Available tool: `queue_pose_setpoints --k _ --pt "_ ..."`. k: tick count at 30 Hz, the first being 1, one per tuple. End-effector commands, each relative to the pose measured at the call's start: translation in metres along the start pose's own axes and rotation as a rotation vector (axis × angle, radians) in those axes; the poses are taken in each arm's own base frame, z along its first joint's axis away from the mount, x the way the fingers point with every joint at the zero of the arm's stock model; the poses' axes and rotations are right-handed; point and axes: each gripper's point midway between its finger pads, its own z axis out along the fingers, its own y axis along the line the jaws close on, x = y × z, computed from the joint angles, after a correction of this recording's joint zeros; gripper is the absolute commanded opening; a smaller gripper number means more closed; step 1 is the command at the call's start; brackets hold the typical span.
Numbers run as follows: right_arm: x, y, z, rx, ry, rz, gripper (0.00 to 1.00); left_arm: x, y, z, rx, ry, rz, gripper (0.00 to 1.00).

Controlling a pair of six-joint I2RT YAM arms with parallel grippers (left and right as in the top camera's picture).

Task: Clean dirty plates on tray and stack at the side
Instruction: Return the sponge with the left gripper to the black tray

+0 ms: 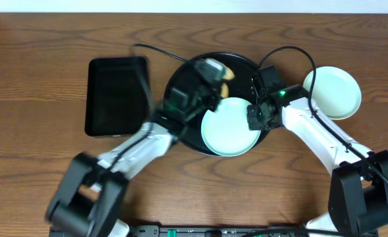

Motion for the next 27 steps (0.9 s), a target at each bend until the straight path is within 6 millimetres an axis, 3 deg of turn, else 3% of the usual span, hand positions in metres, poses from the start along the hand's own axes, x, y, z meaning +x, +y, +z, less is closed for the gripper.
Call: queue_pose_setpoints --k 1,3,5,11,18,23,27 --pt "-0.001 -0.003 -0.001 -0.003 -0.007 -0.009 0.01 -0.033 0.078 -0.041 -0.176 -0.033 -0.049 0.08" --pt "-0.001 -0.003 -0.001 -0.003 -0.007 -0.009 0.01 -0.025 0.120 -0.061 -0.270 0.005 -0.102 0.07" --pt "-0.001 -0.003 -0.001 -0.003 -0.007 -0.009 0.01 -0.004 0.166 -0.083 -0.372 0.069 -0.175 0.08" --pt "-0.002 -0.003 -0.001 -0.004 -0.010 -0.009 0.01 0.032 0.214 -0.113 -0.489 0.168 -0.285 0.08" --pt "-0.002 -0.003 -0.001 -0.005 -0.012 -0.009 0.01 0.072 0.244 -0.127 -0.633 0.279 -0.332 0.14" --pt "-0.003 -0.003 -0.001 -0.005 -0.013 -0.016 0.01 0.094 0.249 -0.125 -0.658 0.340 -0.349 0.16" --pt "-0.005 -0.003 -0.001 -0.004 -0.024 -0.019 0.01 0.096 0.249 -0.124 -0.658 0.346 -0.351 0.40"
